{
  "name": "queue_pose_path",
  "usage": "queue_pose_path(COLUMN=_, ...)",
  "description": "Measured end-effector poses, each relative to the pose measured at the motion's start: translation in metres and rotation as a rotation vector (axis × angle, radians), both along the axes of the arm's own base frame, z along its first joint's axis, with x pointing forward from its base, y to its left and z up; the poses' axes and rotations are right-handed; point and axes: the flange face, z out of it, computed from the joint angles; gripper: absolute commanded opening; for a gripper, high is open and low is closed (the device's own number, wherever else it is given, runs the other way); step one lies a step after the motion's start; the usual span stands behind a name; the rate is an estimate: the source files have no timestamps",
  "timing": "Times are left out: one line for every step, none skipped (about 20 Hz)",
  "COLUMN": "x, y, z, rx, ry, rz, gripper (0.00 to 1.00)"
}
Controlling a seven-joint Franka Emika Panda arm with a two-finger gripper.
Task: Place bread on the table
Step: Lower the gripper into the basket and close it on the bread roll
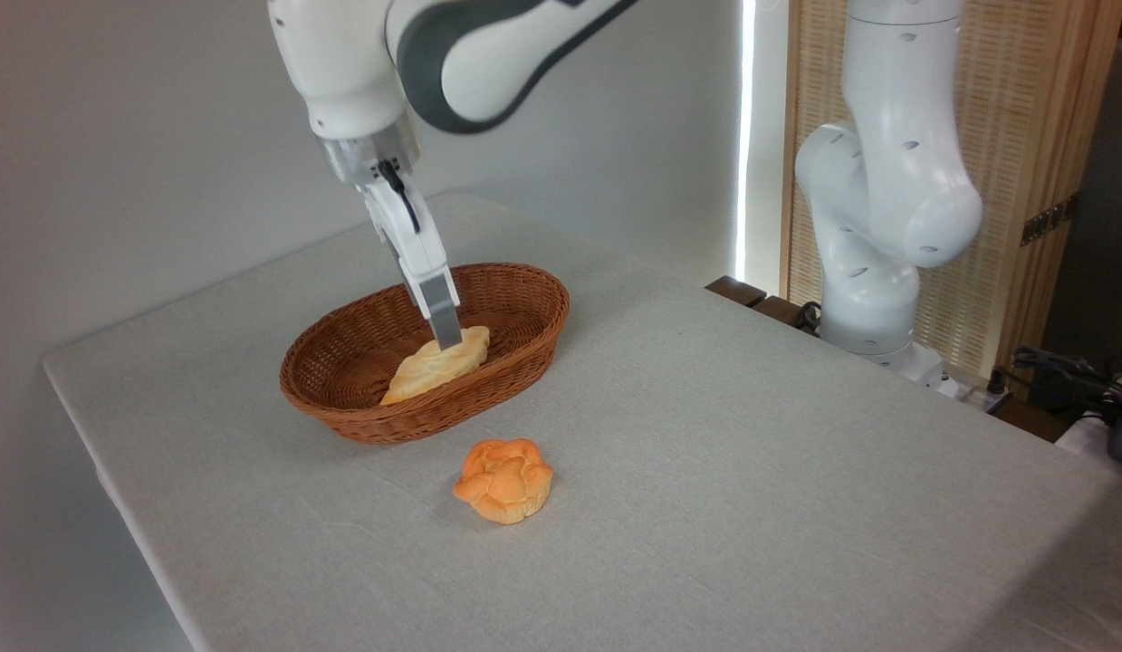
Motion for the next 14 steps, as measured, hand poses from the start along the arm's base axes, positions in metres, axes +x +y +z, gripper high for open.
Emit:
queue_pose_path(x=-0.002, y=-0.001, z=-0.007, rx=-0.006, ry=0.000, rz=0.003, gripper=1.00)
queue_pose_path(x=-0.004, y=-0.002, z=-0.014, rx=-0.006, ry=0.002, rz=0.004, gripper=1.00)
queue_pose_path(x=-0.006, y=-0.002, z=-0.021, rx=-0.004, ry=0.006, rz=0.004, gripper=1.00)
queue_pose_path(x=-0.007, y=-0.002, z=-0.027, rx=-0.002, ry=0.008, rz=0.006, gripper=1.00)
queue_pose_path(x=-0.008, y=-0.001, z=-0.032, rx=-0.003, ry=0.001, rz=0.009, gripper=1.00)
queue_pose_path(x=-0.007, y=-0.001, z=-0.034, rx=-0.004, ry=-0.004, rz=0.011, gripper=1.00)
queue_pose_path(x=-0.007, y=-0.001, z=-0.037, rx=-0.008, ry=-0.019, rz=0.016, gripper=1.00)
queue_pose_path(x=-0.006, y=0.000, z=-0.041, rx=-0.011, ry=-0.034, rz=0.021, gripper=1.00)
queue_pose_path(x=-0.006, y=0.000, z=-0.043, rx=-0.012, ry=-0.040, rz=0.023, gripper=1.00)
queue_pose_path(x=-0.007, y=0.000, z=-0.047, rx=-0.014, ry=-0.049, rz=0.024, gripper=1.00)
queue_pose_path(x=-0.007, y=-0.001, z=-0.048, rx=-0.015, ry=-0.054, rz=0.025, gripper=1.00)
queue_pose_path(x=-0.008, y=-0.001, z=-0.051, rx=-0.016, ry=-0.058, rz=0.025, gripper=1.00)
queue_pose_path(x=-0.008, y=-0.001, z=-0.052, rx=-0.016, ry=-0.060, rz=0.026, gripper=1.00)
queue_pose_path(x=-0.008, y=-0.001, z=-0.053, rx=-0.017, ry=-0.065, rz=0.027, gripper=1.00)
